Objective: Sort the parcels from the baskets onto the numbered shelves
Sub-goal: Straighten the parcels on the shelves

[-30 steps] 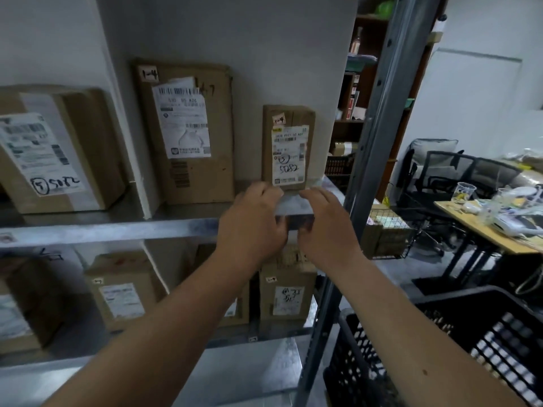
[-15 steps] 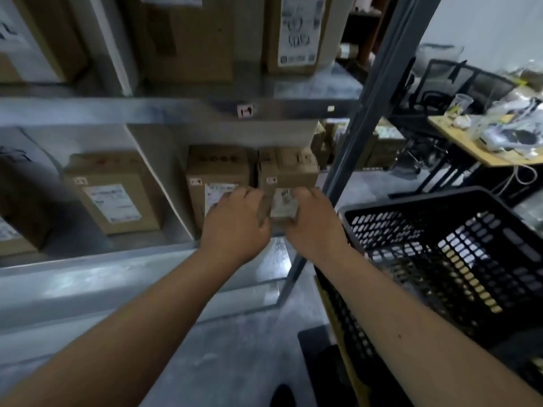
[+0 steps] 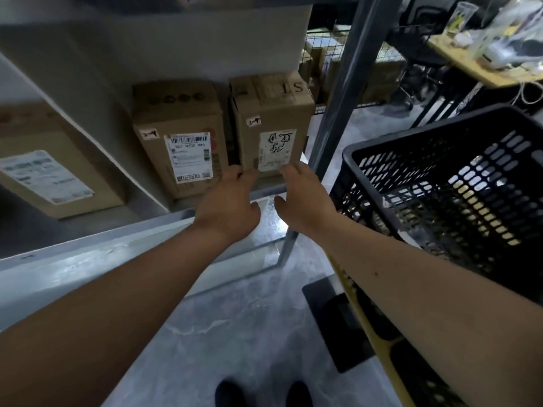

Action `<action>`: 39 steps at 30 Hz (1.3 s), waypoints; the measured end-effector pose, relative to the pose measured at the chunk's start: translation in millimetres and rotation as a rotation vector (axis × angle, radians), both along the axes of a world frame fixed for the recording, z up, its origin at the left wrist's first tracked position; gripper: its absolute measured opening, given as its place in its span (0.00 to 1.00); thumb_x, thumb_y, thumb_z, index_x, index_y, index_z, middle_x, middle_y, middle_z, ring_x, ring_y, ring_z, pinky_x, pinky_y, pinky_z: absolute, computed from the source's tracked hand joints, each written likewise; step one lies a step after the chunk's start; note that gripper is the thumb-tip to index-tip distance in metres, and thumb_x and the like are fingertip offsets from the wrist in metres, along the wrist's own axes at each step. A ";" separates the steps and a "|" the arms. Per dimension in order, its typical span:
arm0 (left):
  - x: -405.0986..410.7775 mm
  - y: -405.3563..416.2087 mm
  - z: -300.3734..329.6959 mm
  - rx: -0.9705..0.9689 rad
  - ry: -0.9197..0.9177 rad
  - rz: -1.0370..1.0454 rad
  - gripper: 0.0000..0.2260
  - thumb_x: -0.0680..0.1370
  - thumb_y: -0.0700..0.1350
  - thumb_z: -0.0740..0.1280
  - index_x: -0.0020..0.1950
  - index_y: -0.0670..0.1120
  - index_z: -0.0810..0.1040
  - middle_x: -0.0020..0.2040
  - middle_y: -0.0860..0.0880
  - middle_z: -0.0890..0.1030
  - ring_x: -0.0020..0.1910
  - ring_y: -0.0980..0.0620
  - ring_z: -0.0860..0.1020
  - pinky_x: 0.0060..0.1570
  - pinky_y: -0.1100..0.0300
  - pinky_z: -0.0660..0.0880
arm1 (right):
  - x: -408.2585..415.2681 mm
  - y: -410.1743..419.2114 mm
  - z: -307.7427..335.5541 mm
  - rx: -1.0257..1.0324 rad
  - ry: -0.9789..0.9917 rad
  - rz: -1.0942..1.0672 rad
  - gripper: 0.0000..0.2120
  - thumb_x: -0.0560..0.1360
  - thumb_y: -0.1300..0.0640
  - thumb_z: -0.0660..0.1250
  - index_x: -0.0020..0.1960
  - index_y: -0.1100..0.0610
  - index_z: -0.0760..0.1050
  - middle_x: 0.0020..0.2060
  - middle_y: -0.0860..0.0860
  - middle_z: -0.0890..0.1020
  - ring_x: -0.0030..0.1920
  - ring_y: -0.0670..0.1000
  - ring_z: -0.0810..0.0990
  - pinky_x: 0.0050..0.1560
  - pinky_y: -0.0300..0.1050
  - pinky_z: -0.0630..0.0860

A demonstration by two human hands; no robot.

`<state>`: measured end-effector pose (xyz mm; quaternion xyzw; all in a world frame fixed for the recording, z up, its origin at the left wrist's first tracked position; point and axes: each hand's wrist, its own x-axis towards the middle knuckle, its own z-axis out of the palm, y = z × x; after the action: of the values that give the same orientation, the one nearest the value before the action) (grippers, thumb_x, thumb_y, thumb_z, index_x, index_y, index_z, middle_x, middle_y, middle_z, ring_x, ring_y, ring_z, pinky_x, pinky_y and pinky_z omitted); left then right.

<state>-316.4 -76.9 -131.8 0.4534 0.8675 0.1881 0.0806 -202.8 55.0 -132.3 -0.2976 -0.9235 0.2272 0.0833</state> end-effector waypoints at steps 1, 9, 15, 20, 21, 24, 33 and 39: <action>-1.6 5.0 -4.5 0.012 0.012 -0.002 0.30 0.77 0.45 0.69 0.80 0.51 0.68 0.75 0.45 0.71 0.70 0.40 0.73 0.65 0.48 0.75 | -4.4 4.1 -5.7 -0.007 0.028 -0.007 0.27 0.76 0.61 0.70 0.74 0.56 0.70 0.70 0.54 0.73 0.72 0.57 0.71 0.68 0.52 0.76; -10.8 39.6 -39.5 0.165 0.032 0.115 0.26 0.75 0.43 0.69 0.74 0.50 0.72 0.70 0.44 0.74 0.63 0.40 0.76 0.61 0.50 0.78 | -14.9 30.9 -38.9 -0.154 0.271 -0.146 0.27 0.75 0.63 0.70 0.71 0.51 0.67 0.69 0.49 0.70 0.67 0.52 0.74 0.66 0.50 0.78; -6.4 55.9 -60.0 0.330 -0.047 0.194 0.30 0.75 0.40 0.71 0.76 0.49 0.69 0.77 0.44 0.67 0.70 0.44 0.70 0.67 0.55 0.72 | -30.8 42.0 -53.2 -0.283 0.418 -0.143 0.48 0.70 0.61 0.72 0.82 0.44 0.51 0.72 0.48 0.70 0.69 0.51 0.74 0.67 0.53 0.77; -13.2 70.5 -71.6 0.426 -0.099 0.227 0.30 0.74 0.40 0.72 0.75 0.48 0.69 0.78 0.45 0.65 0.72 0.41 0.72 0.65 0.46 0.77 | -41.9 49.1 -67.3 -0.188 0.479 -0.098 0.52 0.68 0.61 0.77 0.83 0.51 0.51 0.75 0.52 0.64 0.74 0.51 0.68 0.72 0.50 0.73; -15.3 71.9 -73.7 0.437 -0.098 0.233 0.30 0.74 0.40 0.72 0.76 0.49 0.68 0.78 0.46 0.64 0.71 0.42 0.72 0.64 0.46 0.78 | -42.1 49.7 -68.9 -0.177 0.474 -0.099 0.53 0.69 0.62 0.78 0.84 0.51 0.50 0.76 0.52 0.63 0.75 0.50 0.67 0.74 0.50 0.72; -18.8 72.7 -79.1 0.458 -0.100 0.246 0.32 0.75 0.40 0.72 0.78 0.50 0.66 0.79 0.47 0.63 0.72 0.43 0.72 0.63 0.49 0.78 | -45.7 52.3 -71.8 -0.176 0.453 -0.107 0.54 0.69 0.62 0.78 0.85 0.49 0.49 0.79 0.52 0.60 0.76 0.52 0.66 0.73 0.53 0.74; -16.9 76.3 -76.7 0.470 -0.145 0.263 0.35 0.74 0.40 0.71 0.80 0.53 0.65 0.78 0.45 0.64 0.75 0.45 0.68 0.68 0.51 0.73 | -54.0 59.2 -67.1 -0.172 0.327 -0.095 0.57 0.71 0.58 0.78 0.85 0.46 0.41 0.81 0.52 0.52 0.76 0.57 0.66 0.71 0.57 0.75; -18.7 79.5 -72.4 0.486 -0.128 0.271 0.30 0.73 0.38 0.71 0.74 0.48 0.70 0.72 0.45 0.69 0.67 0.46 0.73 0.62 0.54 0.76 | -50.9 62.2 -67.3 -0.158 0.234 -0.076 0.55 0.75 0.62 0.74 0.85 0.43 0.38 0.83 0.53 0.47 0.78 0.59 0.65 0.73 0.56 0.73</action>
<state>-335.1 2.6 -204.2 0.3267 0.8427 0.4280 -0.0019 -253.6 117.2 -199.6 -0.3097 -0.8747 0.3290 0.1754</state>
